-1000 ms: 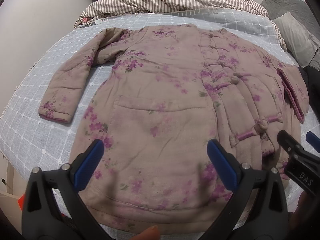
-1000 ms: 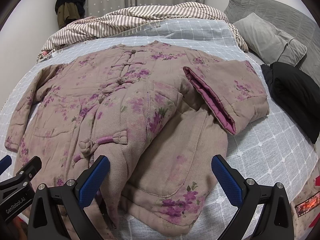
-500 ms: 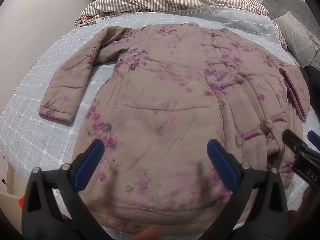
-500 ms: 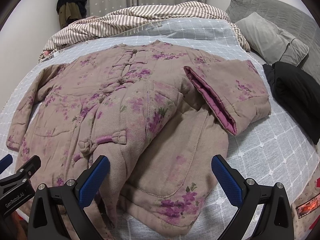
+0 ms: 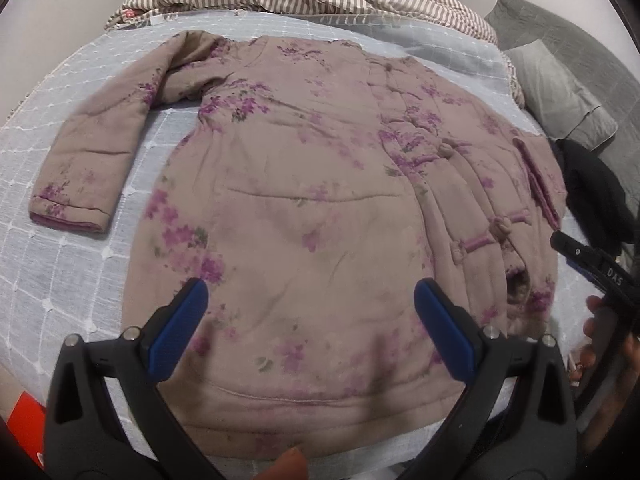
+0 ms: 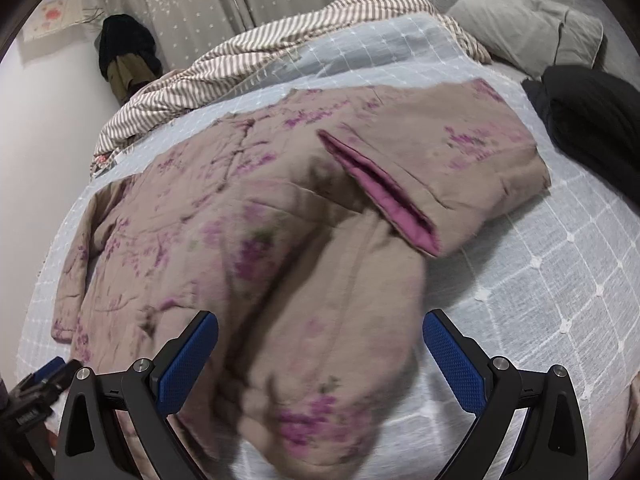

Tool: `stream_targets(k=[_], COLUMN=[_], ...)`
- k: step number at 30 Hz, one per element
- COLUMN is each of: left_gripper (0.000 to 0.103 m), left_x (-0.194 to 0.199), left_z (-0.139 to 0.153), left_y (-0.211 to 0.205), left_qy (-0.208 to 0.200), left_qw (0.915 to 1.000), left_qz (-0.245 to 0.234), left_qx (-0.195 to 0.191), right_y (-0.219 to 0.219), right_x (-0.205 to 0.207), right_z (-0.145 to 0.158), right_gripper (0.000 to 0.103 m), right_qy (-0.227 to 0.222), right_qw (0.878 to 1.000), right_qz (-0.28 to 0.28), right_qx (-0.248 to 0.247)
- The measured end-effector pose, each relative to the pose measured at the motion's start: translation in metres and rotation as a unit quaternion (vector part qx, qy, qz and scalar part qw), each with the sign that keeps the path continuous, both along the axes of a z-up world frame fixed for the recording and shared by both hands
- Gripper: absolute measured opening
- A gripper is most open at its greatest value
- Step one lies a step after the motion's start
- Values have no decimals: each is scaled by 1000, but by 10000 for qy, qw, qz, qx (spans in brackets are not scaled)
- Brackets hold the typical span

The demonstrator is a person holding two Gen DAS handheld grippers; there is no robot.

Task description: Fold large clothes

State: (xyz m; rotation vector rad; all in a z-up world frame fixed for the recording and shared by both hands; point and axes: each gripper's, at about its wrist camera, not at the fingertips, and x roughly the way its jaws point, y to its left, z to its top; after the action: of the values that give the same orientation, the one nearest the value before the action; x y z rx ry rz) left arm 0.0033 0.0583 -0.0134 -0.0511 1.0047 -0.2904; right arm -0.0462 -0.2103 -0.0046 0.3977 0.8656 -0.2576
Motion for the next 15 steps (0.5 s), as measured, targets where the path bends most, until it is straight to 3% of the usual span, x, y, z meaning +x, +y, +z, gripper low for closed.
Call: stream_targets(k=[4, 9, 13, 15], left_gripper=[102, 102, 102, 102], left_x=[8, 17, 19, 21], left_z=[-4, -18, -37, -51], left_y=[32, 86, 109, 110], left_qy=[123, 481, 723, 989], left_qw=[9996, 9961, 9931, 9909], left_qz=[249, 702, 784, 648], left_qx=[112, -248, -494, -638], right_y=[-26, -56, -60, -57], right_x=[-8, -20, -17, -13], right_z=[-13, -29, -47, -58], right_gripper=[103, 103, 103, 103], right_qy=[232, 199, 313, 283], right_qw=[9973, 9851, 9678, 9513], right_qz=[281, 278, 291, 367], right_qx=[642, 1683, 2480, 3049])
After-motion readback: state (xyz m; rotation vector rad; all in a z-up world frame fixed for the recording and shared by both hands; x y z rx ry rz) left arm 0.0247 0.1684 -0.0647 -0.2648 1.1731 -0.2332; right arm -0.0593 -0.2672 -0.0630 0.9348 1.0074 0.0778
